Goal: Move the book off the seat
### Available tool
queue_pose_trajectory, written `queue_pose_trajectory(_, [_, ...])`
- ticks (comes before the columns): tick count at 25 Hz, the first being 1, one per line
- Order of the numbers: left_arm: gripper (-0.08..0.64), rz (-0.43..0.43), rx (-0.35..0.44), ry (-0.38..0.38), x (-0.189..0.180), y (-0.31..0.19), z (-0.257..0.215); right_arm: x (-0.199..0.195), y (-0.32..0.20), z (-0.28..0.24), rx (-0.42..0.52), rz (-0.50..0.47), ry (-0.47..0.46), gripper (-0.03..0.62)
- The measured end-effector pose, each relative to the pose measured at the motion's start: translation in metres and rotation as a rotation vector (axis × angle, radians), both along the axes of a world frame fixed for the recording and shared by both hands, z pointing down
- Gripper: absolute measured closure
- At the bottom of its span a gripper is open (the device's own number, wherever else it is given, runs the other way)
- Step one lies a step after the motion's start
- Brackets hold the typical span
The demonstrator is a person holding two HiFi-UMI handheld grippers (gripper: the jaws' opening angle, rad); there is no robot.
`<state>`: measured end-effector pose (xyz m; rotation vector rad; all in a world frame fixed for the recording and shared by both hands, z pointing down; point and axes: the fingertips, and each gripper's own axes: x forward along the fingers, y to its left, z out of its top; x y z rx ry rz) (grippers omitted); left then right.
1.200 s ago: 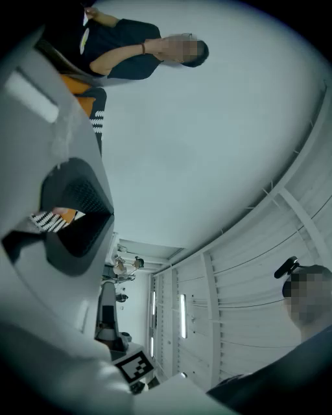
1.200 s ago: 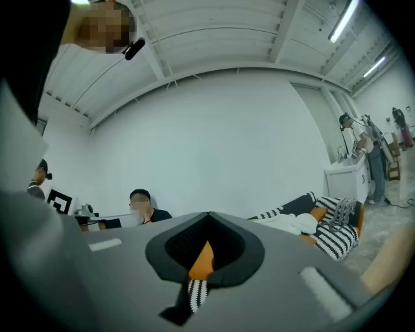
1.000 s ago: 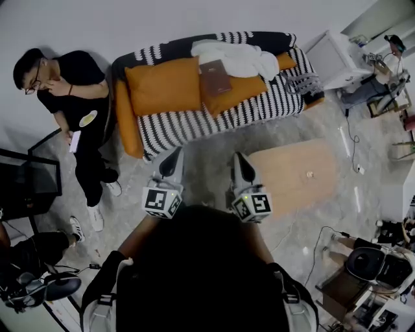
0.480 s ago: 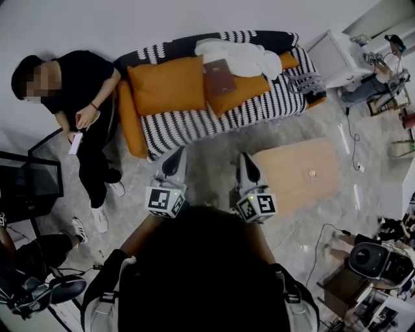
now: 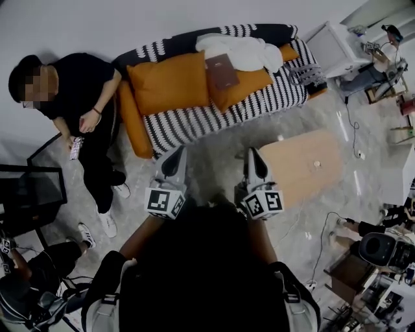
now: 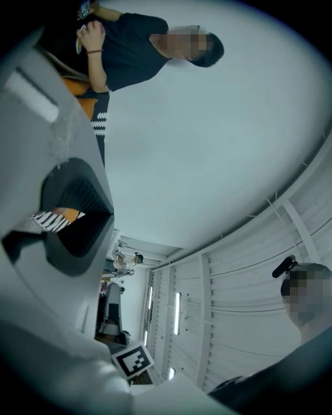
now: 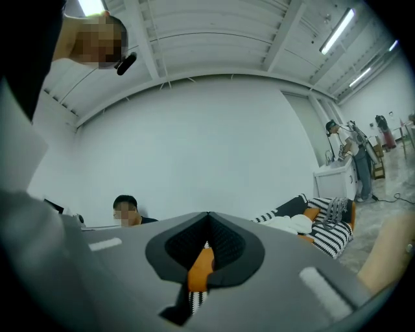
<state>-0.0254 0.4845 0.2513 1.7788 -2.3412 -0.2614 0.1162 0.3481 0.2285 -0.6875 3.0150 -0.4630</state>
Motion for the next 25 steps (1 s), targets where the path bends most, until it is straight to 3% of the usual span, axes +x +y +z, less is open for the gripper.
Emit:
queue_pose_trajectory(14, [0.554, 0.013, 0.012, 0.015, -0.013, -0.016, 0.004, -0.013, -0.017, 0.001, 0.010, 0.035, -0.010, 0.584])
queue_pose_trajectory(25, [0.554, 0.018, 0.017, -0.002, -0.022, -0.072, -0.002, -0.023, -0.065, 0.004, -0.005, 0.033, -0.015, 0.584])
